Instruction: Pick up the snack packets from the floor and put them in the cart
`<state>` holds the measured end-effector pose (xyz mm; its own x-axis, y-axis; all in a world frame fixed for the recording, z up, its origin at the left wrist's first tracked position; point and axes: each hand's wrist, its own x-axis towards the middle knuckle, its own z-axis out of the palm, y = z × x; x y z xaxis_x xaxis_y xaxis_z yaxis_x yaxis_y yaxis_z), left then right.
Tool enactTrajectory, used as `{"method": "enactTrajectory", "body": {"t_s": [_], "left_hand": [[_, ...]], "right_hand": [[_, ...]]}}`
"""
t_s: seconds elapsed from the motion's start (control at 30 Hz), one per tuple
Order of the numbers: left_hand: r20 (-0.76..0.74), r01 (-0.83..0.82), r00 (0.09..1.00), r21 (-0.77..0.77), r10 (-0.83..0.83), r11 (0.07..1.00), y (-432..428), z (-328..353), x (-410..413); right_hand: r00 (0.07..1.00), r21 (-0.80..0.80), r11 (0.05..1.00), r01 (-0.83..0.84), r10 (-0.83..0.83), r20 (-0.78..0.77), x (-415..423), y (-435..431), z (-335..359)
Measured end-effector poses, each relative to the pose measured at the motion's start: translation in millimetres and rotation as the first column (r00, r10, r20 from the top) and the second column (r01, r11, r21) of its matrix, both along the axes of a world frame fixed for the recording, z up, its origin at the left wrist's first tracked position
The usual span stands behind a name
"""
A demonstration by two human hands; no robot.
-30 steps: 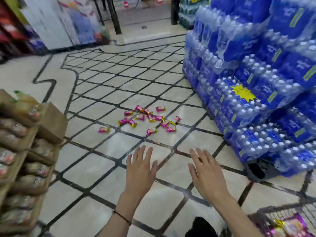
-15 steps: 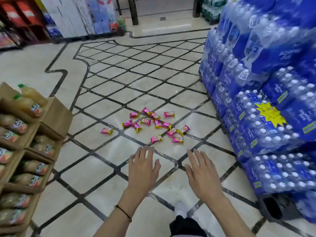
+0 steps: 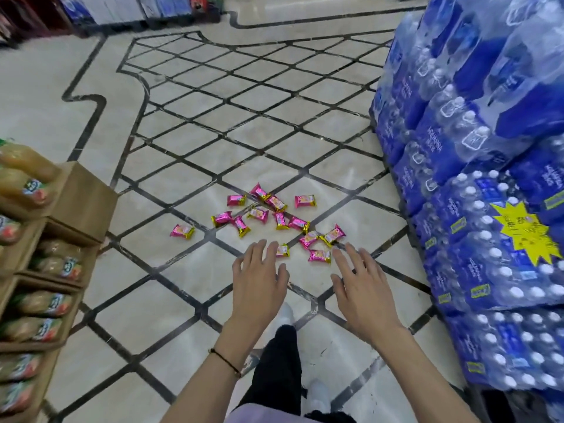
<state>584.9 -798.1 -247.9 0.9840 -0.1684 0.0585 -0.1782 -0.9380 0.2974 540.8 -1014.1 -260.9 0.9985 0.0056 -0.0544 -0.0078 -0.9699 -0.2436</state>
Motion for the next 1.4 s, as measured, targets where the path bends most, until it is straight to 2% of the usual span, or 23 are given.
{"method": "enactTrajectory", "body": {"t_s": [0.3,0.43,0.6,0.7,0.77,0.93,1.03,1.2,1.4], "left_hand": [[-0.080,0.085,0.993,-0.041,-0.088,0.996,8,-64,169],[-0.106,0.127,0.986,-0.031,-0.129,0.991,3,-91,226],[-0.143,0.153,0.978,-0.007,-0.152,0.988,-7,-145,279],[-0.217,0.154,0.964,-0.016,-0.154,0.988,-9,-198,306],[-0.283,0.210,0.937,-0.014,-0.206,0.978,-8,-243,316],[-0.407,0.311,0.873,0.045,-0.267,0.949,-6,-375,339],[-0.462,0.292,0.857,0.067,-0.229,0.954,-1,-465,351],[-0.476,0.290,0.857,0.124,-0.200,0.949,-2,-619,360],[-0.443,0.372,0.863,0.228,-0.244,0.900,-1,-784,365]], "right_hand": [[0.994,-0.013,1.000,0.012,-0.013,-0.105,175,12,-41],[0.997,-0.037,0.999,-0.023,0.020,-0.079,247,13,-62],[0.995,-0.032,0.999,-0.043,0.041,-0.088,306,7,-127],[0.993,-0.008,0.999,-0.050,0.049,-0.112,331,-3,-189],[0.989,0.018,0.999,-0.038,0.040,-0.144,345,-8,-234],[0.968,0.062,0.996,-0.071,0.084,-0.235,380,-18,-363],[0.950,0.037,0.992,-0.124,0.129,-0.283,386,-22,-457],[0.922,-0.008,0.968,-0.250,0.236,-0.307,379,-26,-616],[0.920,-0.084,0.968,-0.235,0.194,-0.339,378,-46,-767]]}}
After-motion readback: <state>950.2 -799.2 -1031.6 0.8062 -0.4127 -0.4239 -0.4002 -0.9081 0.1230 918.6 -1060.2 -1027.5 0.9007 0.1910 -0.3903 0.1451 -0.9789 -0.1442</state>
